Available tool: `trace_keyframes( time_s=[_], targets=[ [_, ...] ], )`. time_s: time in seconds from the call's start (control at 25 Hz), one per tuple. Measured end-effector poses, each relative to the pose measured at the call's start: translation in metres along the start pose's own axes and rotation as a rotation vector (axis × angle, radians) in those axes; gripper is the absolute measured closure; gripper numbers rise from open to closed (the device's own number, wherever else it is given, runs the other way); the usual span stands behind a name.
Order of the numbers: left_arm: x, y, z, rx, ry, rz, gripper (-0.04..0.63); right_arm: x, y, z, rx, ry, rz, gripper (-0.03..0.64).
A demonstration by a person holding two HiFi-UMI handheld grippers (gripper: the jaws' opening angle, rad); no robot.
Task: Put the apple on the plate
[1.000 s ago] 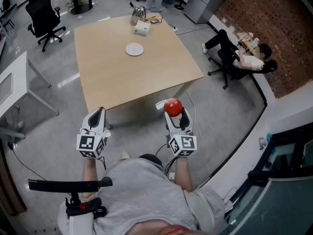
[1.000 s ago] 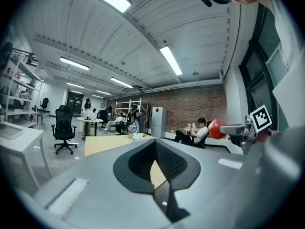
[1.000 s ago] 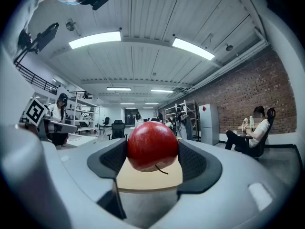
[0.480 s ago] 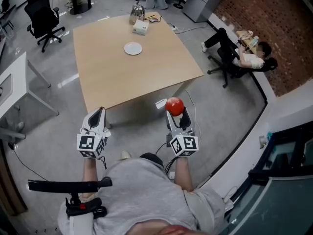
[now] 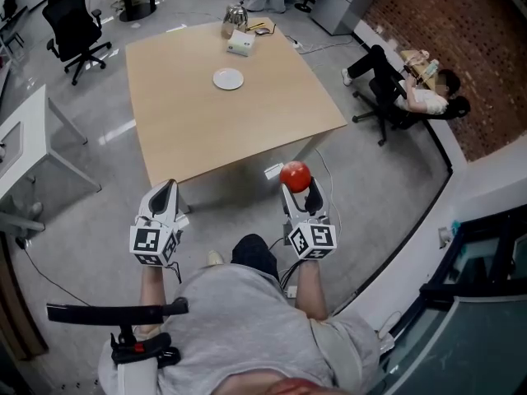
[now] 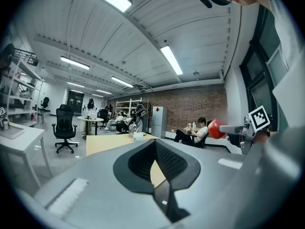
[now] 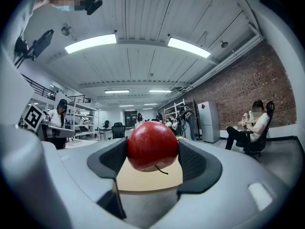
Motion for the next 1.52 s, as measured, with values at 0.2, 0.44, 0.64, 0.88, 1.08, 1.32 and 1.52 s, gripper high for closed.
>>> trace_keyframes(
  time_s=[0.2, 0.44, 0.64, 0.88, 1.08, 1.32, 1.52],
  targets=[
    [-0.004, -0.009, -0.001, -0.007, 0.003, -0.021, 0.575, 0.009, -0.008, 0.0, -0.001, -0.013, -0.022, 0.273],
    [-0.001, -0.018, 0.005, -0.013, -0.011, -0.044, 0.575, 0.03, -0.015, 0.007, -0.015, -0.024, -0.07, 0.273],
    [0.008, -0.024, 0.007, -0.014, -0.017, -0.062, 0.575, 0.05, -0.013, 0.011, -0.006, -0.029, -0.098, 0.273],
    [0.031, -0.033, 0.008, -0.013, -0.03, -0.083, 0.575, 0.082, -0.002, 0.017, 0.006, -0.039, -0.122, 0.273],
    [0.057, -0.04, 0.009, -0.015, -0.041, -0.1, 0.575, 0.112, 0.012, 0.02, 0.015, -0.041, -0.137, 0.273],
    [0.1, -0.046, 0.011, -0.025, -0.054, -0.103, 0.575, 0.155, 0.028, 0.028, 0.031, -0.051, -0.166, 0.273],
    [0.131, -0.048, 0.017, -0.035, -0.077, -0.107, 0.575, 0.186, 0.042, 0.039, 0.026, -0.077, -0.194, 0.273]
  ],
)
Point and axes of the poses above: the fingertips, and each gripper's own axes: x forward along the fingers, y to its right, z out of its underside, the point moved 8 cm from there along -x, backward along the fingers, and after that the axes turned 5 degrees about y, right-handed, at the moved point
